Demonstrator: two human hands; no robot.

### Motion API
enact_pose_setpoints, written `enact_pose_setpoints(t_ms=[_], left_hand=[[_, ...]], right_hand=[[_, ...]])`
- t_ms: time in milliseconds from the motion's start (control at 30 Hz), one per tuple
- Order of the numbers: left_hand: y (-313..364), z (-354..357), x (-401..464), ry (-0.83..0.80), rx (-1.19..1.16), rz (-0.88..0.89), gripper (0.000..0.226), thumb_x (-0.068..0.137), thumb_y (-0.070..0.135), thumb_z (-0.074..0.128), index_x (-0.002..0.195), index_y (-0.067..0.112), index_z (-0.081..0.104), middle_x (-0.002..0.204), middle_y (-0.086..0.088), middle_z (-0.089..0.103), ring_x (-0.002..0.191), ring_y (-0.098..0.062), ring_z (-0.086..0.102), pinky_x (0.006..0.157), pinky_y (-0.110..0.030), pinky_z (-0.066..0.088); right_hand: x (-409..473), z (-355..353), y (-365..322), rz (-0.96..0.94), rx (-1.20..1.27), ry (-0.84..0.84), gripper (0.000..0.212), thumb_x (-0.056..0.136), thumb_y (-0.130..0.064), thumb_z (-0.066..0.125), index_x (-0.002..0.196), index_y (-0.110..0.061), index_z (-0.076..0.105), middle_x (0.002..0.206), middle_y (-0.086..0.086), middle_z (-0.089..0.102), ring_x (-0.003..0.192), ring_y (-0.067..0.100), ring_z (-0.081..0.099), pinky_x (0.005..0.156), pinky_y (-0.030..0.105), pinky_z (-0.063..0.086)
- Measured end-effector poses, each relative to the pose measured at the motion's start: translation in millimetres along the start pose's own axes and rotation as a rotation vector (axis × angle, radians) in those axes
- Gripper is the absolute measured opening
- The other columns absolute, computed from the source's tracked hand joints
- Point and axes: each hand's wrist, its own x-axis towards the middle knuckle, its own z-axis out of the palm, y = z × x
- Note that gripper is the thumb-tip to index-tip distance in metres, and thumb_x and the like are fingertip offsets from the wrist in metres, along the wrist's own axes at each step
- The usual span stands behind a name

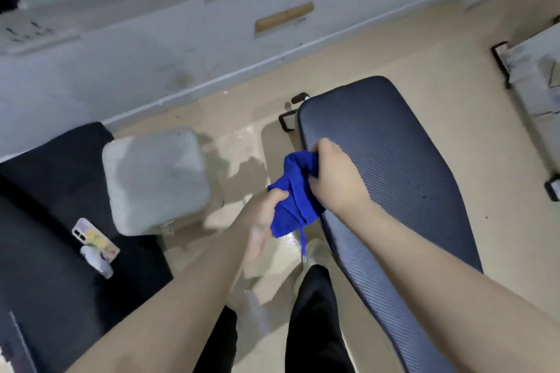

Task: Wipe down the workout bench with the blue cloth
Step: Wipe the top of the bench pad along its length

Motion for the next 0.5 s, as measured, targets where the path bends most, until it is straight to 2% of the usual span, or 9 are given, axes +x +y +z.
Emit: enact_pose_setpoints(t_ms=[33,100,200,233,300,333,367,433,500], left_hand=[[-1,18,10,-0.013,-0.029,0.01,0.025,0.097,0.02,0.041,0.09,0.019,0.064,0.075,0.004,0.073,0.077,-0.014,0.066,0.08,-0.03,0.05],[-3,53,28,-0.063,-0.149,0.008,0.037,0.099,0.031,0.032,0.095,0.018,0.066,0.085,0.003,0.074,0.076,-0.011,0.069,0.077,-0.028,0.052],[-5,98,51,-0.098,-0.293,-0.012,0.055,0.098,0.052,0.026,0.125,0.015,0.056,0.118,-0.005,0.066,0.097,-0.015,0.066,0.077,-0.027,0.054],[-6,111,59,-0.146,-0.308,0.0,0.061,0.096,0.056,0.023,0.125,0.013,0.055,0.114,-0.006,0.068,0.098,-0.015,0.067,0.078,-0.026,0.053],[-5,136,75,-0.237,-0.254,0.027,0.068,0.095,0.061,0.013,0.111,0.011,0.058,0.078,-0.002,0.074,0.076,-0.009,0.071,0.069,-0.02,0.055],[-5,146,86,-0.248,-0.193,0.033,0.07,0.094,0.061,0.009,0.105,0.013,0.058,0.064,0.001,0.071,0.065,-0.006,0.069,0.064,-0.018,0.055],[-1,156,96,-0.237,-0.126,0.031,0.07,0.094,0.061,0.008,0.106,0.014,0.058,0.064,0.004,0.07,0.062,-0.006,0.067,0.065,-0.019,0.054],[13,171,116,-0.181,0.126,0.07,0.066,0.098,0.053,0.009,0.116,0.014,0.059,0.09,0.002,0.071,0.082,-0.01,0.063,0.082,-0.024,0.049],[27,177,142,-0.086,0.591,0.247,0.053,0.102,0.037,0.019,0.114,0.011,0.063,0.113,-0.004,0.067,0.104,-0.018,0.057,0.095,-0.031,0.043]], right_hand=[[-1,1,14,-0.053,-0.016,0.044,0.029,0.078,0.003,0.05,0.107,-0.002,0.046,0.111,0.016,0.049,0.098,0.034,0.048,0.072,0.035,0.036],[-4,-1,41,-0.14,0.012,0.045,0.041,0.078,0.0,0.051,0.118,-0.003,0.047,0.117,0.016,0.046,0.104,0.034,0.046,0.084,0.037,0.038],[-6,-6,84,-0.217,-0.008,-0.047,0.057,0.081,-0.029,0.049,0.135,-0.011,0.041,0.129,0.012,0.044,0.114,0.033,0.042,0.099,0.039,0.032],[-4,-9,99,-0.249,-0.034,-0.069,0.062,0.081,-0.036,0.047,0.139,-0.017,0.037,0.135,0.009,0.041,0.12,0.031,0.038,0.102,0.042,0.028],[9,-19,130,-0.306,-0.012,-0.113,0.065,0.08,-0.038,0.051,0.141,-0.028,0.032,0.142,0.006,0.032,0.131,0.029,0.027,0.108,0.05,0.021],[20,-24,147,-0.325,0.014,-0.137,0.066,0.079,-0.034,0.056,0.141,-0.029,0.032,0.143,0.007,0.029,0.133,0.029,0.025,0.108,0.053,0.025],[34,-29,163,-0.33,0.032,-0.147,0.067,0.078,-0.029,0.06,0.14,-0.029,0.033,0.143,0.009,0.028,0.131,0.031,0.027,0.104,0.053,0.033],[65,-39,193,-0.33,0.043,-0.094,0.063,0.077,-0.02,0.064,0.135,-0.026,0.04,0.136,0.013,0.035,0.12,0.035,0.039,0.092,0.051,0.045],[91,-43,213,-0.397,-0.028,0.065,0.054,0.074,-0.014,0.066,0.125,-0.023,0.051,0.122,0.017,0.048,0.101,0.038,0.051,0.079,0.049,0.05]])
